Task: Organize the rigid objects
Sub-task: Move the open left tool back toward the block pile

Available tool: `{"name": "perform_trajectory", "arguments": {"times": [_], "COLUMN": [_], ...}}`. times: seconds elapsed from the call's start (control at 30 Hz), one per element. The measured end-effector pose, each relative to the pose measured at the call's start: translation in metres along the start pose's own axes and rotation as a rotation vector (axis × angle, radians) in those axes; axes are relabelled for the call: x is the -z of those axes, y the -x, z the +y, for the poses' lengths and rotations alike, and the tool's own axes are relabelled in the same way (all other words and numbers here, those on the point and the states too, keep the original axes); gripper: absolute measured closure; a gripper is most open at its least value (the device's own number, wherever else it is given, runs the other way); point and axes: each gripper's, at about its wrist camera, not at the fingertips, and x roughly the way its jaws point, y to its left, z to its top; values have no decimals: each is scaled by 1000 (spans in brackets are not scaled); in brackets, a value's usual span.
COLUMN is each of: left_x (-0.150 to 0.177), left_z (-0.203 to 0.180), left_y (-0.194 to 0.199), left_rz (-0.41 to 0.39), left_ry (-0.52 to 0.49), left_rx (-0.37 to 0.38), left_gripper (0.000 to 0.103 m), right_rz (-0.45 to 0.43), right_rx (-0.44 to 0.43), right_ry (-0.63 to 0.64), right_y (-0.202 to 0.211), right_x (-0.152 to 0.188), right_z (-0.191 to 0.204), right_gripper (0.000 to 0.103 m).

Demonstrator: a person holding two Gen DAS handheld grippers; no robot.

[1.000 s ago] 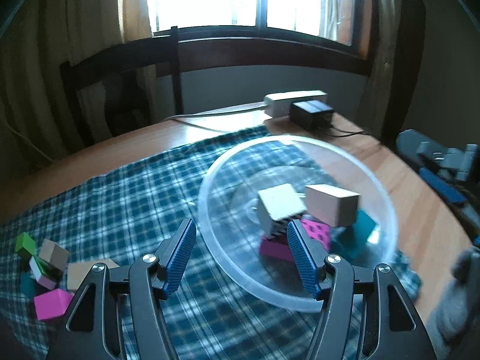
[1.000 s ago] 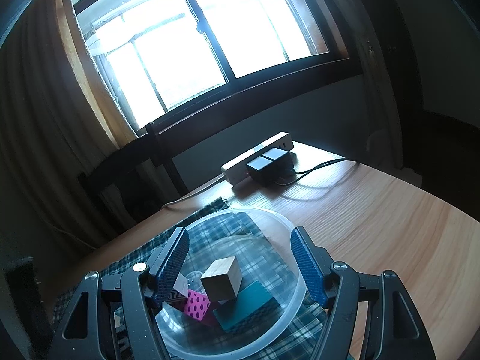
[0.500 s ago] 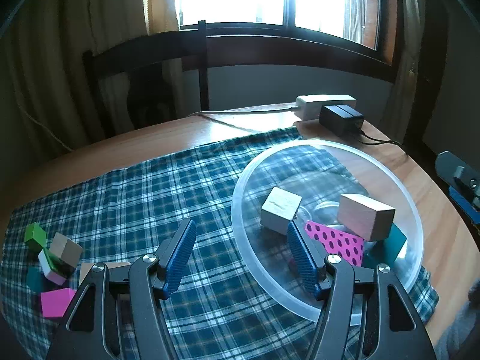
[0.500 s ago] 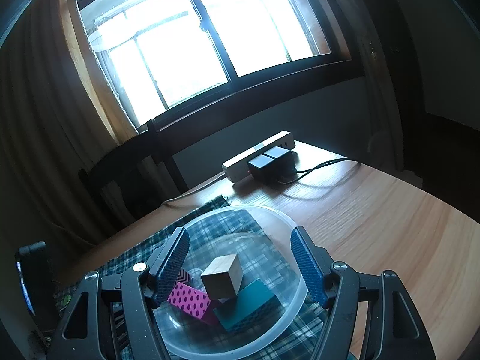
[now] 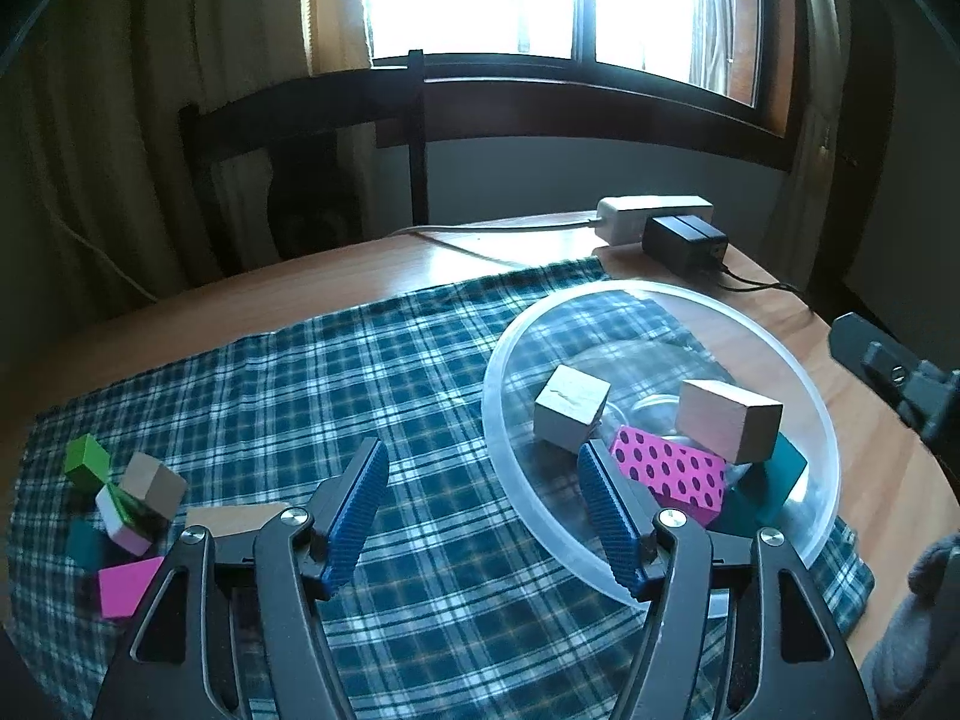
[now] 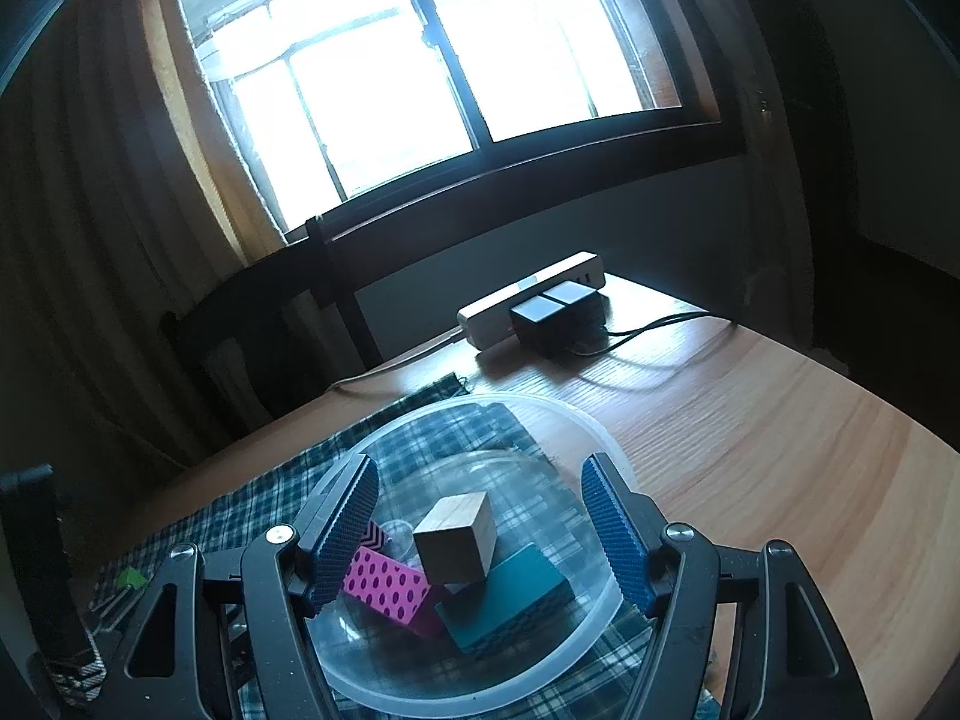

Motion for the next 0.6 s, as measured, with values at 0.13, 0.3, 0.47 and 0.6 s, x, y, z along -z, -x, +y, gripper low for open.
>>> {"name": "perform_trajectory", "arguments": {"times": [0.13, 0.3, 0.47, 0.6], "left_x": [2, 7, 13, 19], "left_z": [6, 20, 39, 55], "left_y": [8, 16, 24, 28], "left_rz": [-14, -17, -22, -21], "left_ry": [-1, 17, 50, 83], "left_rx": [-12, -32, -68, -96], "left_gripper": [33, 27, 25, 23], "right_rz": [4, 17, 27, 30], "right_rx": [-6, -14, -24, -35], "right_ry": [19, 57, 105, 141], "right_y": [-1, -3, -4, -3], "right_x": [4, 11, 20, 27], "right_z": [4, 13, 24, 31], "right_gripper": [29, 29, 26, 24]}}
